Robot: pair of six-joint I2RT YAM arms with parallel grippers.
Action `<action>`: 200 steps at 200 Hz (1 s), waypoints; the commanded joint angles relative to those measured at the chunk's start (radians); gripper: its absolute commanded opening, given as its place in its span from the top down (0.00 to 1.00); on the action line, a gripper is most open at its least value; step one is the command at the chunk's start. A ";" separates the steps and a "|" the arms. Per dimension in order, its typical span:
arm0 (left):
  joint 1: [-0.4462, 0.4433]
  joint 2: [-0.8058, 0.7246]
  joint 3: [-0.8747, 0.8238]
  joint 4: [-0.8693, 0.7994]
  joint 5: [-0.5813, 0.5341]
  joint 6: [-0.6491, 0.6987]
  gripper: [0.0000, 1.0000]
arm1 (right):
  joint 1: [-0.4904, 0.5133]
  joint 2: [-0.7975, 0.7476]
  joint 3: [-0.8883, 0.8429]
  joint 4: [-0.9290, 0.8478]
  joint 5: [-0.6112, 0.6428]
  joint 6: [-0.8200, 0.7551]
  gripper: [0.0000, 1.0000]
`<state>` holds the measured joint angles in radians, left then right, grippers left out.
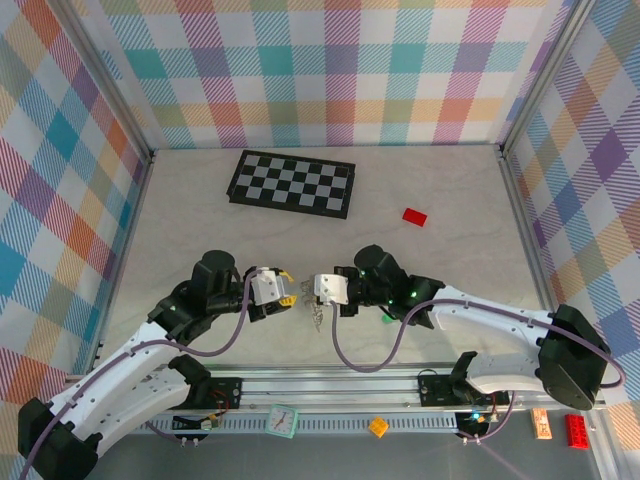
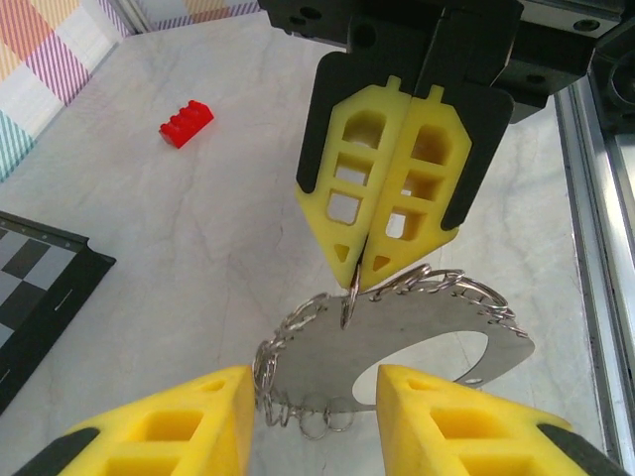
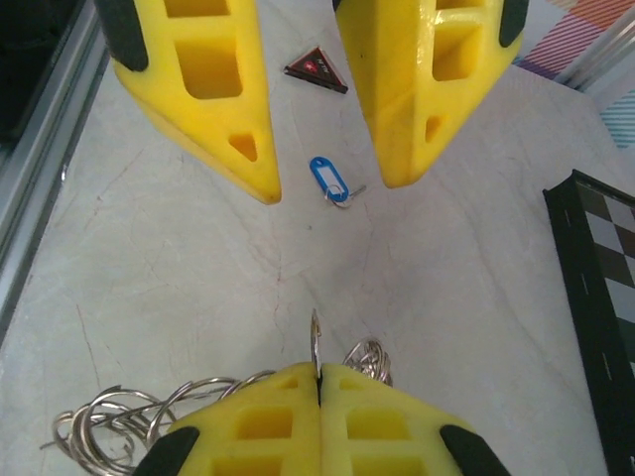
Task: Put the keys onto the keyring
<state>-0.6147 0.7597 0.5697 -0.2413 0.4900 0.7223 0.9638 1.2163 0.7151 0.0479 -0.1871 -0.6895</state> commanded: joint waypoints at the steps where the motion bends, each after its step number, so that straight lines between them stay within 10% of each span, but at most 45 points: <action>1: -0.007 0.008 -0.010 -0.020 0.007 -0.006 0.65 | 0.010 -0.021 -0.005 0.054 0.017 -0.033 1.00; 115: -0.008 0.041 0.030 0.011 -0.054 -0.213 0.68 | -0.056 0.067 0.087 0.017 -0.028 0.315 1.00; 200: -0.007 -0.046 -0.008 0.189 -0.606 -0.501 0.67 | -0.085 0.226 0.186 0.243 0.021 0.646 1.00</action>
<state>-0.6147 0.7448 0.5713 -0.1635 0.1078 0.3443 0.8825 1.3930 0.8482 0.1322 -0.1982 -0.1787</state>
